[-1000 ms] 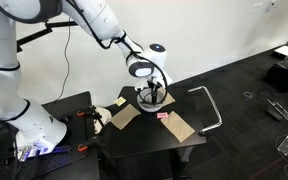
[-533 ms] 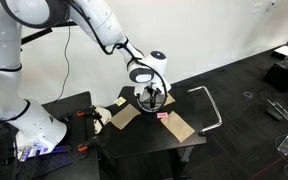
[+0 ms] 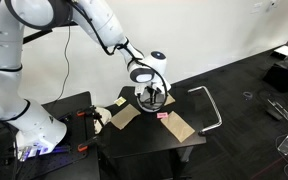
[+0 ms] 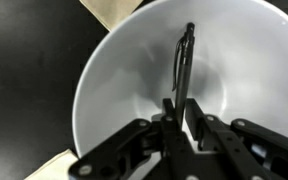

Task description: Move the pen to the right

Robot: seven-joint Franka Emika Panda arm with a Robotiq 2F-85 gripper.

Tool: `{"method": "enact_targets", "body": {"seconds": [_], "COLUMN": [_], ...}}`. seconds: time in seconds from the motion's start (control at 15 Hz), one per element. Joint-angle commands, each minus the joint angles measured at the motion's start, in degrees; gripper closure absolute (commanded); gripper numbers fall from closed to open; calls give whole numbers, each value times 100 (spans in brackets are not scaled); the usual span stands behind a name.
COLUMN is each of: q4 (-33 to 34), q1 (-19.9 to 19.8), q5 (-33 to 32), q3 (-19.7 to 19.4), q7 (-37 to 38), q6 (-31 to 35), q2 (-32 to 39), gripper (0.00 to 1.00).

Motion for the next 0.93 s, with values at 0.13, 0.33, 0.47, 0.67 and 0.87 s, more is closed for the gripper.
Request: {"method": "enact_targets", "body": {"seconds": [0.13,0.33,0.47,0.67,0.87], "q4": [-68,-276,-525,-825,-1172], "q1": [334,520,730,965,951], "q5": [-165,-212,-306,-535,-672], "q3": [-176,-232,-394,-656,-842], "q7": [231,387,695,1187,1550], "q6": [-21,-36,78,93,137], "q2": [-231,-520,-806,-1227,-1695], "gripper": [97,97,97,97,97]}}
